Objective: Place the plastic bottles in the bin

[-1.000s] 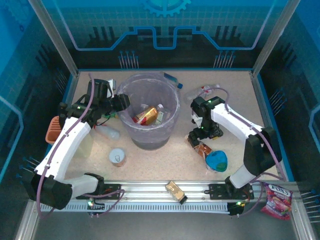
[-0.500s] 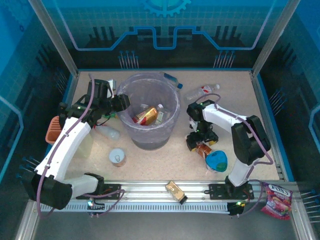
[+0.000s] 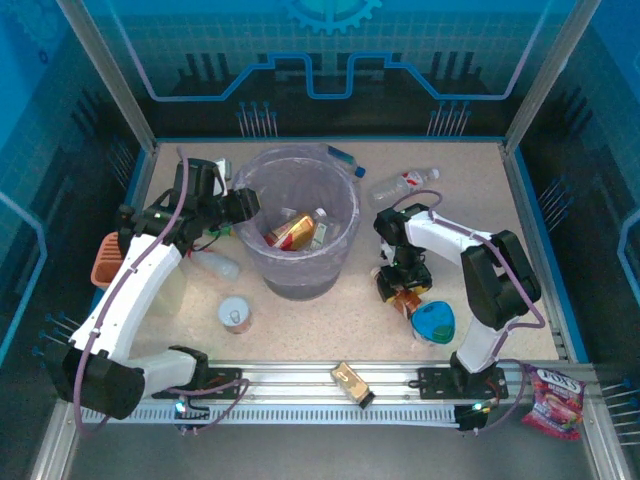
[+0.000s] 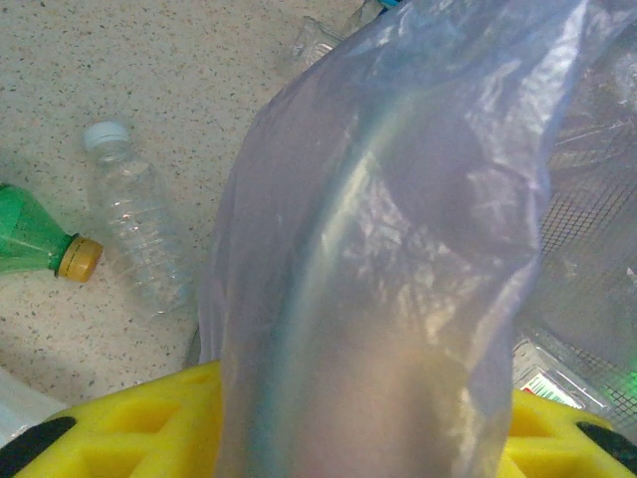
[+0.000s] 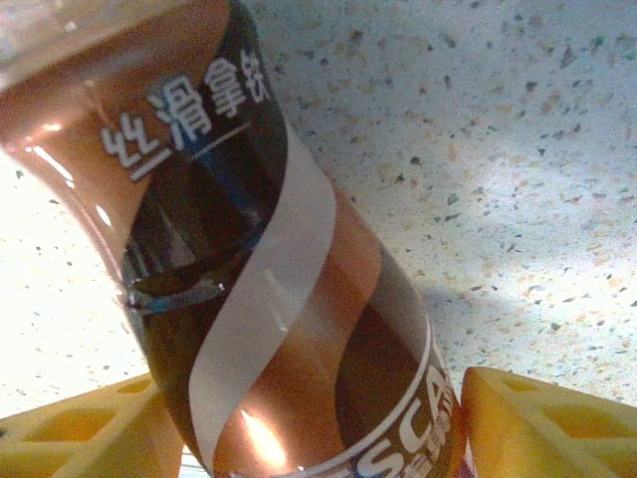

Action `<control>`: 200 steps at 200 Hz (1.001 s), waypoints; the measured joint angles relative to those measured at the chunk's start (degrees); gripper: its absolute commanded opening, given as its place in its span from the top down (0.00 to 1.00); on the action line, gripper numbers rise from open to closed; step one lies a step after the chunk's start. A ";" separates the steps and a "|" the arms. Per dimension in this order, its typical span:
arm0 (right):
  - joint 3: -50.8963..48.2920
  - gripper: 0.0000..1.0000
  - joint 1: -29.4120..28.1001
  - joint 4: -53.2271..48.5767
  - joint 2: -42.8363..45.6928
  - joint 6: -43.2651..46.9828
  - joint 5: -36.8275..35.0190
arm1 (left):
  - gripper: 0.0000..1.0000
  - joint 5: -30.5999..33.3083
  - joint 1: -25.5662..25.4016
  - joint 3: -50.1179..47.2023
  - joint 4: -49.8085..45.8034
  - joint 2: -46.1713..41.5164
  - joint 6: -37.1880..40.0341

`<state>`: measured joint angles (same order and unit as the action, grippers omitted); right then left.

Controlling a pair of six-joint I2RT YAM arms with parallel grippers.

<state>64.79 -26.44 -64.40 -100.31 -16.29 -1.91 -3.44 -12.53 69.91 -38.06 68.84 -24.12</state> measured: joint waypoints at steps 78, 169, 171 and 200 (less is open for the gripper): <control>0.13 0.51 1.49 0.81 0.57 0.20 0.00 | 0.53 0.09 0.00 0.00 -0.22 -0.13 0.00; 5.44 0.55 7.43 2.86 9.92 0.24 6.08 | 0.53 0.17 0.00 0.00 -0.17 -0.13 0.00; 5.81 0.55 7.54 2.73 10.14 0.22 6.32 | 0.53 0.17 0.00 0.00 -0.20 -0.13 0.02; 11.74 0.56 8.85 1.53 13.20 0.50 9.44 | 0.53 0.15 0.00 0.00 -0.15 -0.13 0.00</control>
<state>76.53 -17.58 -62.87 -87.11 -15.79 7.53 -3.29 -12.53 69.91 -38.22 68.71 -24.12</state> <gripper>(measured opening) 0.503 0.469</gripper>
